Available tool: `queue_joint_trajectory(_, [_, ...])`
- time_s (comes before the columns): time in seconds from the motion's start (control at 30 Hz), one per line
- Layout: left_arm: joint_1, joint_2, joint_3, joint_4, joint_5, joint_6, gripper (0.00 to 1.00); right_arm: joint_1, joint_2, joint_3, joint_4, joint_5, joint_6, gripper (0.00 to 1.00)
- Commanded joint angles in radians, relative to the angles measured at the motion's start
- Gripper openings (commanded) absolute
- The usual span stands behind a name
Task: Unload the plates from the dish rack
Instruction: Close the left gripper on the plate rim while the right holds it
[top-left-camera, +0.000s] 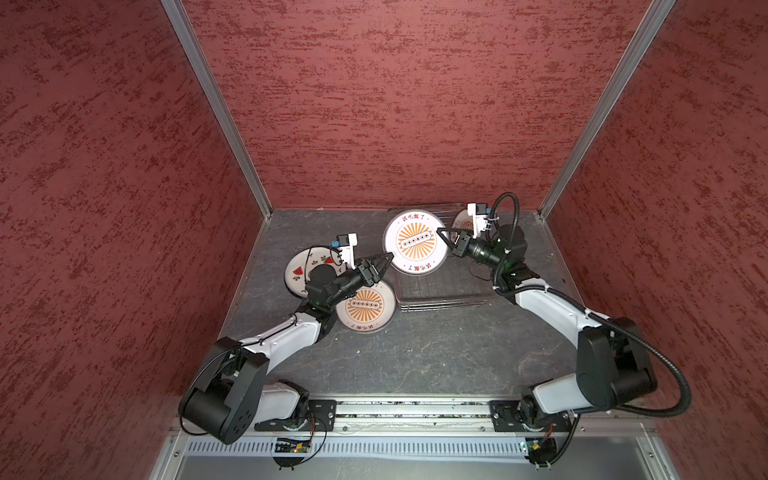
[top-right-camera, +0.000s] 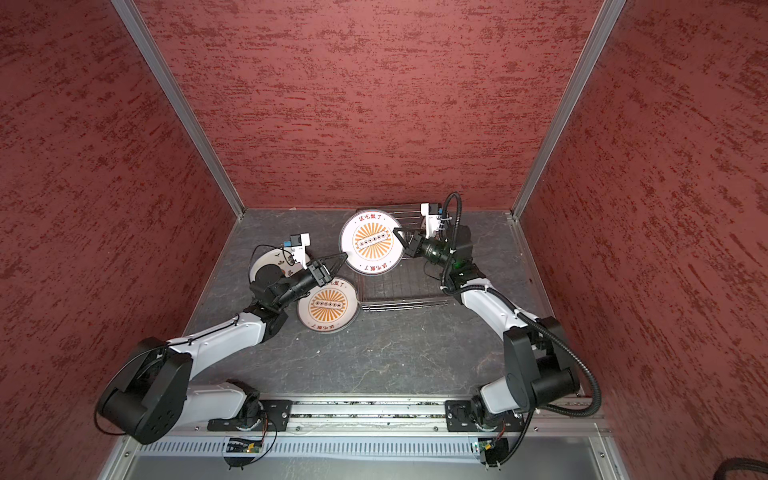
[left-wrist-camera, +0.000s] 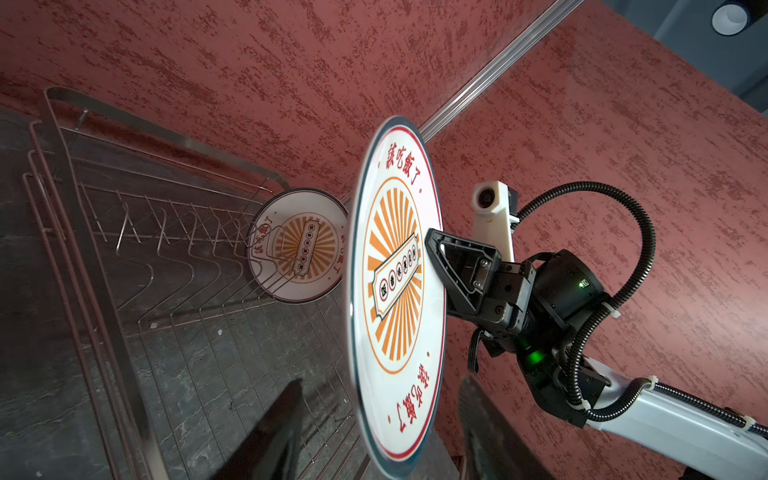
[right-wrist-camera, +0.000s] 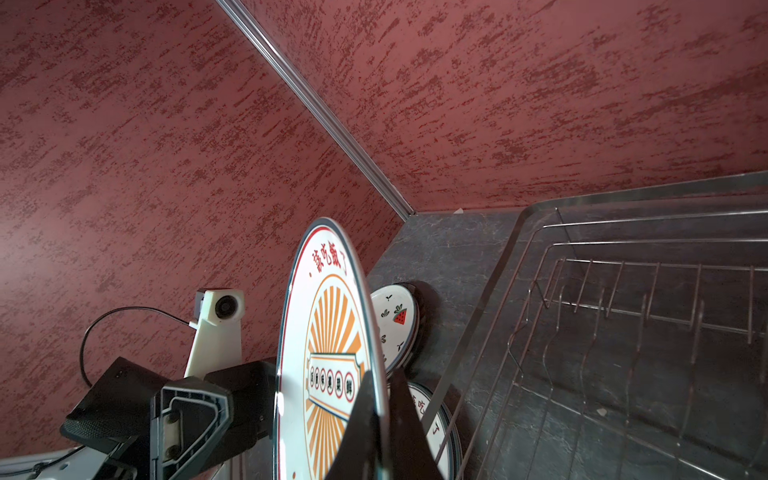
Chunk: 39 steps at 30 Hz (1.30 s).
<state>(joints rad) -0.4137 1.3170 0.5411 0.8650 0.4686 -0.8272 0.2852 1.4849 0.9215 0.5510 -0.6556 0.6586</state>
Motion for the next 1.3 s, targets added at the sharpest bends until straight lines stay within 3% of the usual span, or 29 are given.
queue_joint_trajectory(0.0, [-0.006, 0.024, 0.029, 0.057, -0.009, -0.013, 0.46, -0.003, 0.022, 0.016, 0.087, -0.042, 0.026, 0.02])
queue_joint_trajectory(0.3, [-0.015, 0.108, 0.082, 0.056, 0.009, -0.050, 0.18, 0.000, 0.050, 0.009, 0.116, -0.033, -0.006, 0.02])
queue_joint_trajectory(0.67, [0.011, 0.221, 0.118, 0.182, 0.112, -0.157, 0.17, 0.025, 0.077, 0.018, 0.113, -0.006, -0.038, 0.02])
queue_joint_trajectory(0.9, [0.017, 0.234, 0.131, 0.140, 0.109, -0.155, 0.09, 0.046, 0.104, 0.038, 0.090, 0.023, -0.068, 0.02])
queue_joint_trajectory(1.17, [0.029, 0.218, 0.113, 0.138, 0.101, -0.160, 0.06, 0.075, 0.136, 0.061, 0.073, 0.034, -0.096, 0.03])
queue_joint_trajectory(1.27, [0.035, 0.207, 0.107, 0.131, 0.101, -0.159, 0.05, 0.078, 0.143, 0.068, 0.065, 0.034, -0.101, 0.10])
